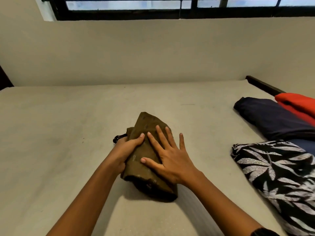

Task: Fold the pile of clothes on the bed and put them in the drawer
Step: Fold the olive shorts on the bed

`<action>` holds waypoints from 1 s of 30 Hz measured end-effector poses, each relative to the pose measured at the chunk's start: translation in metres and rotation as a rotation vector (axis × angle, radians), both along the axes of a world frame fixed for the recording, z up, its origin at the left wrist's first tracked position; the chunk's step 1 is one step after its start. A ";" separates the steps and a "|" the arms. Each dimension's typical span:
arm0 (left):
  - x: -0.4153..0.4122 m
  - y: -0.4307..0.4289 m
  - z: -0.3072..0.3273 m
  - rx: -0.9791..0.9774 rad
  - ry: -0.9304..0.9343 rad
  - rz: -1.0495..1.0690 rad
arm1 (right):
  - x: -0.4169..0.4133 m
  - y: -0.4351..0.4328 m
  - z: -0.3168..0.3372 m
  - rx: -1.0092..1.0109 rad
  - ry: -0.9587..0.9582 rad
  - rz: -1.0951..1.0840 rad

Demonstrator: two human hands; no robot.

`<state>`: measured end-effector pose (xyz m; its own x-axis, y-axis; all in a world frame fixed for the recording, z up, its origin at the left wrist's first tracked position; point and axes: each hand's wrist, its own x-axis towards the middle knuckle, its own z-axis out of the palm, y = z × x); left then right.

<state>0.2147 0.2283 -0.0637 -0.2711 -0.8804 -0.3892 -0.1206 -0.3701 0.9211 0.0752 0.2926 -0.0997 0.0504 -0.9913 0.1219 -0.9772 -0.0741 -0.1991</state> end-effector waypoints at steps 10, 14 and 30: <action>-0.173 -0.006 0.054 -0.126 0.311 -0.037 | -0.151 0.038 0.027 -0.454 -0.182 -0.628; -0.263 -0.031 0.054 0.027 0.459 -0.066 | -0.188 0.054 0.025 -0.652 -0.172 -0.797; -0.312 0.009 -0.025 -0.383 -0.386 -0.119 | -0.214 0.069 0.006 -0.524 -0.043 -0.770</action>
<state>-0.0975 0.2374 -0.0884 -0.2783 -0.9505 -0.1383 -0.4963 0.0190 0.8679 -0.1385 0.3619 -0.0933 -0.6131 -0.5674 0.5496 -0.7869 0.5005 -0.3610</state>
